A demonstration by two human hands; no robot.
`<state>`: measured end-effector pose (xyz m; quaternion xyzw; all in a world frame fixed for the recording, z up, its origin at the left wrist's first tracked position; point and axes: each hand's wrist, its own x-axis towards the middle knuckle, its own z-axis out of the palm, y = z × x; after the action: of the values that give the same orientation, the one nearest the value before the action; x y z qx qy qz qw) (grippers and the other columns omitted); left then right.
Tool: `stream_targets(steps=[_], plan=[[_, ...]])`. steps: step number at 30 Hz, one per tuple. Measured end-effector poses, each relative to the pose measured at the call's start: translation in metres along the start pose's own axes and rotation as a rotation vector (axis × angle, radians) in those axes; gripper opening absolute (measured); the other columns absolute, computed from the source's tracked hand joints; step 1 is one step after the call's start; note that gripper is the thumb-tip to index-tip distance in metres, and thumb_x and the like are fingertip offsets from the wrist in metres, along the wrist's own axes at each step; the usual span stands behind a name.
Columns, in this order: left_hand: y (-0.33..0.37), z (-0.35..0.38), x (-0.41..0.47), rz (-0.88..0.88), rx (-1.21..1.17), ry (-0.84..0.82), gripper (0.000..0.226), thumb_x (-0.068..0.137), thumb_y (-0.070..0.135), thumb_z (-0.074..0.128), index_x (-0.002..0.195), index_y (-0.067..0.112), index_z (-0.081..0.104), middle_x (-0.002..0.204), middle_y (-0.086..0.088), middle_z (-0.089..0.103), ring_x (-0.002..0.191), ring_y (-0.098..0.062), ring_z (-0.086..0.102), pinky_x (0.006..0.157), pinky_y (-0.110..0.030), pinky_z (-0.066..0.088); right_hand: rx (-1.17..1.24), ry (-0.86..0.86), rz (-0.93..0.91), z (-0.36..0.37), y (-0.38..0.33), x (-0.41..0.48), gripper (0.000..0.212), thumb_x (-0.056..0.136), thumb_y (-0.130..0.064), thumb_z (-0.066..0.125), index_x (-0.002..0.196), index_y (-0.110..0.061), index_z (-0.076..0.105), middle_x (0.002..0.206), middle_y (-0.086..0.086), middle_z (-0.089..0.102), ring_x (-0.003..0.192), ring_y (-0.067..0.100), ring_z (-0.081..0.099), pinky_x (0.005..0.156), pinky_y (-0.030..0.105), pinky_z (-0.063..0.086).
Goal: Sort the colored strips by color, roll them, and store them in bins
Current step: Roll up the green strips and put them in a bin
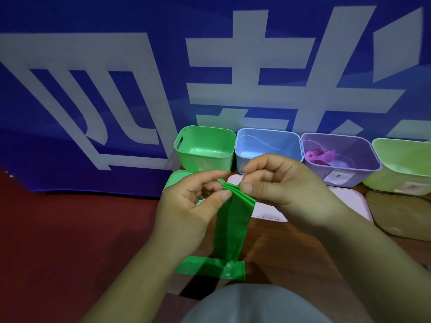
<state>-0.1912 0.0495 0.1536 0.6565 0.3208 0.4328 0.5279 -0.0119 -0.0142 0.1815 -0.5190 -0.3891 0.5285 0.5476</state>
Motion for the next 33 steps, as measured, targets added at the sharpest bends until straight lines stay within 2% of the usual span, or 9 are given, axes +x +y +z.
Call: stream_targets(steps=[4,13,17,20,22,24,26,30,33], plan=[[-0.002,-0.003,0.0,0.017,0.02,0.0,0.034,0.076,0.013,0.074,0.095,0.042,0.077,0.086,0.001,0.073,0.081,-0.013,0.067,0.079,-0.022,0.054,0.027,-0.004,0.0,0.003,0.003,0.004,0.023,0.065,-0.008,0.076,0.086,-0.017,0.071,0.082,0.014,0.07,0.078,0.024,0.067,0.084,0.037,0.055],[-0.014,-0.013,0.003,0.043,0.111,-0.025,0.018,0.078,0.015,0.073,0.087,0.031,0.074,0.087,0.007,0.072,0.084,-0.017,0.068,0.077,-0.025,0.052,0.048,-0.008,0.037,0.007,0.01,0.009,0.02,0.068,-0.007,0.079,0.083,-0.019,0.072,0.083,0.014,0.073,0.075,0.02,0.068,0.078,0.032,0.055],[-0.032,-0.027,0.005,0.036,0.201,-0.031,0.015,0.079,0.016,0.072,0.086,0.03,0.073,0.091,0.01,0.068,0.091,-0.019,0.066,0.078,-0.025,0.05,0.023,0.112,0.146,-0.001,0.037,0.023,0.009,0.082,-0.007,0.071,0.086,-0.015,0.069,0.08,0.011,0.073,0.066,0.014,0.066,0.066,0.023,0.052],[-0.044,-0.035,0.0,-0.059,0.13,-0.029,0.017,0.079,0.016,0.072,0.086,0.032,0.074,0.089,0.006,0.074,0.088,-0.012,0.07,0.08,-0.028,0.053,-0.142,0.175,0.243,-0.021,0.09,0.032,0.01,0.079,-0.009,0.077,0.086,-0.013,0.071,0.079,0.016,0.07,0.068,0.022,0.061,0.061,0.027,0.046],[-0.053,-0.043,-0.004,-0.118,0.101,-0.008,0.02,0.08,0.01,0.075,0.084,0.03,0.075,0.082,0.006,0.075,0.079,-0.006,0.069,0.075,-0.019,0.051,-0.311,0.16,0.361,-0.032,0.139,0.032,0.009,0.078,-0.011,0.078,0.085,-0.011,0.072,0.078,0.016,0.071,0.069,0.024,0.059,0.059,0.028,0.046],[-0.061,-0.052,-0.009,-0.144,0.125,0.007,0.021,0.08,0.006,0.077,0.081,0.027,0.074,0.079,0.006,0.075,0.074,-0.003,0.067,0.072,-0.014,0.049,-0.528,0.157,0.514,-0.037,0.188,0.025,0.004,0.078,-0.014,0.079,0.079,-0.014,0.075,0.078,0.01,0.075,0.067,0.019,0.063,0.058,0.027,0.047],[-0.067,-0.061,-0.013,-0.175,0.153,-0.002,0.015,0.079,0.015,0.074,0.083,0.028,0.074,0.081,0.005,0.075,0.075,-0.005,0.068,0.073,-0.016,0.05,-0.696,0.141,0.638,-0.036,0.227,0.016,0.004,0.076,-0.02,0.08,0.078,-0.018,0.077,0.077,0.002,0.074,0.066,0.013,0.064,0.06,0.024,0.049],[-0.081,-0.075,-0.018,-0.236,0.222,-0.064,0.015,0.083,0.008,0.073,0.081,0.022,0.075,0.08,0.006,0.075,0.075,-0.003,0.067,0.073,-0.02,0.051,-0.777,0.204,0.756,-0.023,0.272,0.007,0.02,0.071,-0.027,0.081,0.088,-0.015,0.078,0.081,0.005,0.076,0.075,0.019,0.071,0.071,0.032,0.058],[-0.088,-0.08,-0.022,-0.297,0.259,-0.099,0.021,0.086,0.0,0.072,0.081,0.02,0.075,0.078,0.005,0.074,0.074,-0.005,0.067,0.074,-0.032,0.056,-0.769,0.247,0.721,-0.012,0.287,0.006,0.028,0.068,-0.027,0.078,0.096,-0.024,0.077,0.078,-0.002,0.075,0.068,0.011,0.071,0.064,0.024,0.058]])
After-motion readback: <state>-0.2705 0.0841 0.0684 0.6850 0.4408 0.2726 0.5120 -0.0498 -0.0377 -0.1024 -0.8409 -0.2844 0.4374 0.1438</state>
